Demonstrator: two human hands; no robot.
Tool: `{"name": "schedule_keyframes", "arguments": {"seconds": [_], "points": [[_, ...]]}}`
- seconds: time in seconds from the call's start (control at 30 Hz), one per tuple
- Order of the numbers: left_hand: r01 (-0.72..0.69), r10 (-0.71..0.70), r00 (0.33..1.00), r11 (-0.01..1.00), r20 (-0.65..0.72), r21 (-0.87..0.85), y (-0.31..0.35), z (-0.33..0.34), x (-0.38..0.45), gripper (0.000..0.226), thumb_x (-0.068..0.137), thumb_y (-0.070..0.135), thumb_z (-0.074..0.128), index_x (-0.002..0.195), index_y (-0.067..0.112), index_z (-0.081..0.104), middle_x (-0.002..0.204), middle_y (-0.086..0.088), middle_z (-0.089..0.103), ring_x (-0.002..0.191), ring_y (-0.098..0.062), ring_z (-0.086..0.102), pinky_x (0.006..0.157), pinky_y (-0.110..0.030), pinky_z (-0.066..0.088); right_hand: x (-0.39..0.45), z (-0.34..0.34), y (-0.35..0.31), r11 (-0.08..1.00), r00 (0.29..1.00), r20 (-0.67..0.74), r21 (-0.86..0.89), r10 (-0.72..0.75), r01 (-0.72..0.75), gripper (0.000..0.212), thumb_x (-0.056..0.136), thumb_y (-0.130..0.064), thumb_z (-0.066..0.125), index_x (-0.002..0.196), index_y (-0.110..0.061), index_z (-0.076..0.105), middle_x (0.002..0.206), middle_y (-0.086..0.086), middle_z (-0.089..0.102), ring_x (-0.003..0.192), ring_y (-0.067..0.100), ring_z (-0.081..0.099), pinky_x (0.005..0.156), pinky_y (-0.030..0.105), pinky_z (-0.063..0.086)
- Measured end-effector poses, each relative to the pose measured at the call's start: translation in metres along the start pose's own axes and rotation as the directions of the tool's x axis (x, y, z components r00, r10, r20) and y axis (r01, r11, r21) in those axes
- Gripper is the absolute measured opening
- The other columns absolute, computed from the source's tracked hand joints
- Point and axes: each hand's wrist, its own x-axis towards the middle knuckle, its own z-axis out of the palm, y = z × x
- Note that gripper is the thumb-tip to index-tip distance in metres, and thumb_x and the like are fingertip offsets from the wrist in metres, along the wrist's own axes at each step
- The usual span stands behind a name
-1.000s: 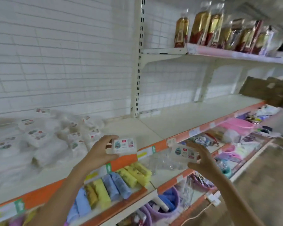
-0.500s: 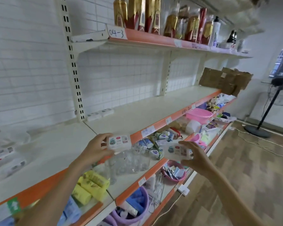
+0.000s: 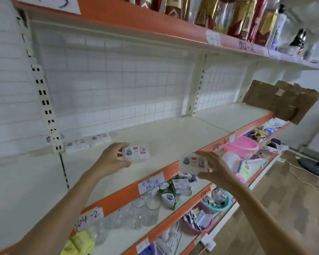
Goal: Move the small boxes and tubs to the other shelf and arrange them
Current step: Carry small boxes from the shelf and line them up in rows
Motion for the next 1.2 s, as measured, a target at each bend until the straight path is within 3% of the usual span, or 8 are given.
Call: {"name": "schedule_keyframes", "arguments": {"seconds": [0.1,0.17,0.27,0.5,0.77,0.87,1.03,1.2], "points": [[0.035,-0.034,0.999,0.998,-0.025,0.048,-0.006,0.002,0.024,0.064,0.070,0.004,0.076,0.128,0.010,0.049,0.120,-0.003,0.051,0.101,-0.012,0.052,0.086,-0.019,0.039,0.041,0.003,0.009,0.997,0.999,0.047,0.068,-0.024,0.020,0.073,0.070,-0.001,0.071,0.131,-0.031,0.044,0.121,-0.008,0.041,0.116,0.018,0.044,0.077,0.028,0.056],[0.072,-0.067,0.996,0.993,-0.050,0.090,-0.011,0.002,0.042,0.063,0.071,0.009,0.077,0.128,0.010,0.050,0.120,-0.001,0.053,0.102,-0.012,0.051,0.087,-0.019,0.037,0.073,0.007,0.014,0.995,0.994,0.076,0.062,-0.079,0.074,0.072,0.070,-0.001,0.071,0.132,-0.027,0.045,0.124,-0.005,0.042,0.116,0.018,0.041,0.085,0.028,0.051],[0.131,-0.119,0.989,0.977,-0.085,0.167,-0.020,0.003,0.070,0.069,0.072,0.017,0.078,0.133,0.012,0.045,0.128,-0.002,0.050,0.107,-0.011,0.048,0.094,-0.022,0.036,0.129,0.019,0.021,0.986,0.979,0.126,0.040,-0.163,0.159,0.072,0.066,-0.007,0.074,0.131,-0.024,0.048,0.126,0.001,0.045,0.117,0.023,0.041,0.099,0.038,0.040],[0.285,-0.223,0.953,0.890,-0.205,0.355,-0.032,0.003,0.127,0.073,0.079,0.030,0.071,0.140,0.014,0.036,0.139,-0.003,0.041,0.126,-0.018,0.039,0.103,-0.027,0.028,0.248,0.052,0.034,0.931,0.894,0.262,0.139,-0.364,0.338,0.072,0.066,-0.011,0.075,0.131,-0.025,0.047,0.118,-0.011,0.040,0.119,0.021,0.038,0.101,0.037,0.038],[0.511,-0.311,0.858,0.599,-0.410,0.616,-0.051,0.008,0.140,0.068,0.086,0.047,0.055,0.144,0.024,0.028,0.151,-0.005,0.021,0.137,-0.025,0.017,0.112,-0.030,0.014,0.329,0.099,0.027,0.894,0.776,0.445,0.215,-0.447,0.392,0.071,0.069,-0.012,0.072,0.132,-0.026,0.044,0.119,-0.010,0.039,0.119,0.015,0.034,0.099,0.027,0.032],[0.531,-0.292,0.837,0.634,-0.463,0.562,-0.057,0.015,0.135,0.059,0.090,0.039,0.051,0.144,0.026,0.029,0.152,-0.004,0.018,0.138,-0.024,0.017,0.112,-0.031,0.014,0.339,0.123,0.015,0.898,0.741,0.508,0.270,-0.439,0.347,0.071,0.071,-0.010,0.069,0.134,-0.026,0.041,0.122,-0.008,0.037,0.122,0.017,0.034,0.091,0.023,0.034],[0.497,-0.259,0.845,0.704,-0.467,0.508,-0.067,0.019,0.128,0.052,0.087,0.040,0.057,0.136,0.030,0.043,0.142,0.001,0.035,0.132,-0.019,0.029,0.109,-0.028,0.022,0.341,0.152,-0.008,0.889,0.787,0.454,0.384,-0.417,0.250,0.070,0.076,-0.006,0.068,0.138,-0.015,0.034,0.136,0.002,0.026,0.114,0.020,0.045,0.093,0.025,0.041],[0.506,-0.166,0.800,0.703,-0.576,0.500,-0.071,0.022,0.135,0.041,0.088,0.035,0.058,0.126,0.022,0.056,0.126,-0.003,0.052,0.120,-0.023,0.043,0.100,-0.029,0.032,0.331,0.169,-0.021,0.854,0.858,0.343,0.487,-0.382,0.186,0.042,0.076,-0.012,0.071,0.115,-0.013,0.054,0.118,-0.001,0.035,0.103,0.018,0.050,0.089,0.022,0.040]]}}
